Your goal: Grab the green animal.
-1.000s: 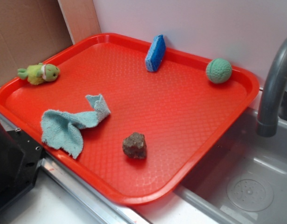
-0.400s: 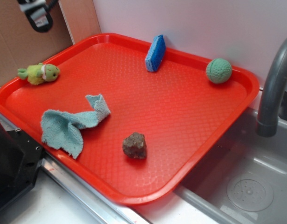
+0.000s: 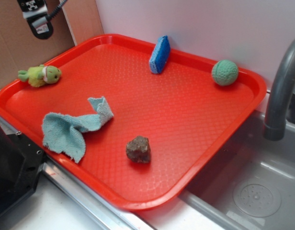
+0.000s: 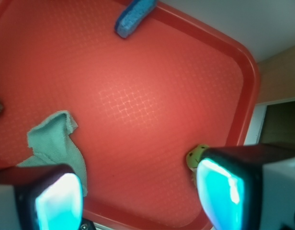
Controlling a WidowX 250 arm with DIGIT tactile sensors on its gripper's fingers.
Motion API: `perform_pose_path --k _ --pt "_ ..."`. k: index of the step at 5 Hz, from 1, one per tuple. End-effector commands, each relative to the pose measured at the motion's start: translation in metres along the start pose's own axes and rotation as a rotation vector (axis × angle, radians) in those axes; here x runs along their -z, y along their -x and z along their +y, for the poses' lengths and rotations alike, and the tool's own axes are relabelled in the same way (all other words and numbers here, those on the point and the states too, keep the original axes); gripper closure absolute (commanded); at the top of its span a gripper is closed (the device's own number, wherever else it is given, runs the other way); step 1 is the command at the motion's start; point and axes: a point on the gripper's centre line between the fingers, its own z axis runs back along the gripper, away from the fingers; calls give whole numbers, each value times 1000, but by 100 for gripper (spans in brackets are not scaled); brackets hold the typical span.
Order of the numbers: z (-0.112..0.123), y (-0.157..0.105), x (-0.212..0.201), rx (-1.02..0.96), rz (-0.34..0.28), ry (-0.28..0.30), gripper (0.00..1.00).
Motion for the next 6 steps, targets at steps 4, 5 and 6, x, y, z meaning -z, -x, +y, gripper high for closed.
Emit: perform_pose_path --k 4,5,6 --pt "56 40 90 575 48 -78 0" --pt "77 42 101 571 62 -43 0" --pt "96 40 125 584 122 -26 0"
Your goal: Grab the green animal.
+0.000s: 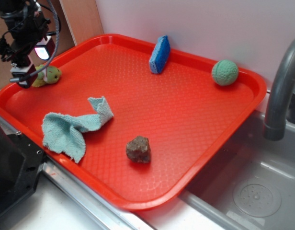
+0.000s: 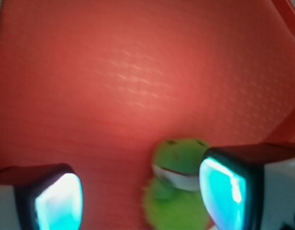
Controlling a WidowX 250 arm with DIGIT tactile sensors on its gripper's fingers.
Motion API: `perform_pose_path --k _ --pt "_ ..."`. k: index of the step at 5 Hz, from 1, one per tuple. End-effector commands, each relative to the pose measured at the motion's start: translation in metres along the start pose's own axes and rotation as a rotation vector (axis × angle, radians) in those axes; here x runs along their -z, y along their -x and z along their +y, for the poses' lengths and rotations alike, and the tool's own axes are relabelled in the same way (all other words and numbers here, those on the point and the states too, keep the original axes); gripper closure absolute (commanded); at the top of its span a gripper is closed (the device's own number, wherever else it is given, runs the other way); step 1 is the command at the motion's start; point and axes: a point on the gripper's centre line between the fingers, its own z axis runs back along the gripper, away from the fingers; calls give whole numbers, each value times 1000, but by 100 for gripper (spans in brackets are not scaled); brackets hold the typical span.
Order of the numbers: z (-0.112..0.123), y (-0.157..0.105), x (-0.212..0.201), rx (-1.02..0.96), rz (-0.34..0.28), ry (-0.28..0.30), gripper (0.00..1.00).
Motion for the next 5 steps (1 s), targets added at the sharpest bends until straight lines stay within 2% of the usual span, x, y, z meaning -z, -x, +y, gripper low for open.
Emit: perform_pose_path --k 1,2,3,4,5 --pt "30 7 46 43 121 54 0" --pt "-1 -1 57 13 185 65 100" --pt "6 -20 43 -36 189 19 100" --pt "12 -54 -5 -95 205 -60 100" --pt "9 -75 -41 -118 185 -90 100"
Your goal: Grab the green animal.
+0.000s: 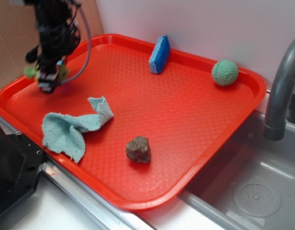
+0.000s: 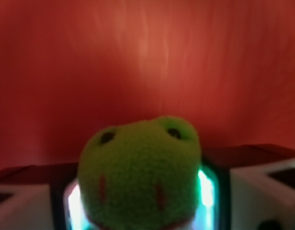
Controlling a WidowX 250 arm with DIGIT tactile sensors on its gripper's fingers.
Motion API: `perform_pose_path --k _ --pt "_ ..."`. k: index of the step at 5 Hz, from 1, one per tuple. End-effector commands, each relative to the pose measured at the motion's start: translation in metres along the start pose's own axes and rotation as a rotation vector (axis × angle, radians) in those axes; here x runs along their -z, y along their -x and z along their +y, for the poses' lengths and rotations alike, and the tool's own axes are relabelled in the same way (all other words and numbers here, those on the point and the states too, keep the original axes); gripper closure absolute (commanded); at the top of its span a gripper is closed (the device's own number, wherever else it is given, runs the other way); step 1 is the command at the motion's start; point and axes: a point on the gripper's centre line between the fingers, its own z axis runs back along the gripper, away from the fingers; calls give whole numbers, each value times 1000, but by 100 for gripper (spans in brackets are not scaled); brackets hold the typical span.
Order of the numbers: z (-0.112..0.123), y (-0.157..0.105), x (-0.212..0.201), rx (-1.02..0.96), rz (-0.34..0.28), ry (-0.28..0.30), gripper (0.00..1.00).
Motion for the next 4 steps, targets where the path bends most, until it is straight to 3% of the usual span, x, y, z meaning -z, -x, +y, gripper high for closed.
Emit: perform_pose_path --k 1,2,3,4 --pt "-5 -29 -75 -44 -50 -43 100" --pt "-11 -35 -99 -128 -113 -14 100" --pt "-4 -33 -123 -377 -238 160 100" --pt "-1 -28 -131 -637 -303 136 100"
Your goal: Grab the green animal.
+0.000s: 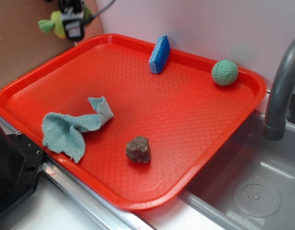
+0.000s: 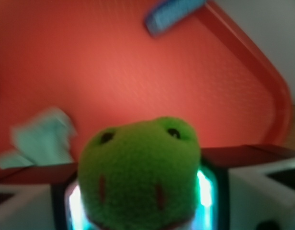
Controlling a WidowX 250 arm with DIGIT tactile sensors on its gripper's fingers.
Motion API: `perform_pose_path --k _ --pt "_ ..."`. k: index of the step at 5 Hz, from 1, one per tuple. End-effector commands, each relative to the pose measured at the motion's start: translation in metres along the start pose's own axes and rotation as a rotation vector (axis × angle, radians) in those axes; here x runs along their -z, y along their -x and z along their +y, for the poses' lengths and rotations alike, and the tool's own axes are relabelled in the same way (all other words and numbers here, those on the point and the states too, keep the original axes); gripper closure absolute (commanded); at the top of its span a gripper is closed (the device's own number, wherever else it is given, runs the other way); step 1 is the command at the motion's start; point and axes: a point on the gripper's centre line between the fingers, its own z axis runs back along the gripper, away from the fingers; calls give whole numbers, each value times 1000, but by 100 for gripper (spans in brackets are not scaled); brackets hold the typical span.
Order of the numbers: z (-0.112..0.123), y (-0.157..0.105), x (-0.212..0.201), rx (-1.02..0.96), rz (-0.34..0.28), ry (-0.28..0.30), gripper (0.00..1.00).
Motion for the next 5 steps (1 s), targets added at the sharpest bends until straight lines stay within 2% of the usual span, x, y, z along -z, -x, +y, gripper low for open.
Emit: perform_pose_path --k 1,2,3,4,5 --pt "16 4 -26 -495 -166 -131 100" --pt "11 5 -27 -736 -148 -236 100" --pt "11 0 -15 -902 19 -258 100" --pt "13 -5 -7 -860 4 -196 100" --pt "14 1 -4 -890 -9 -181 100"
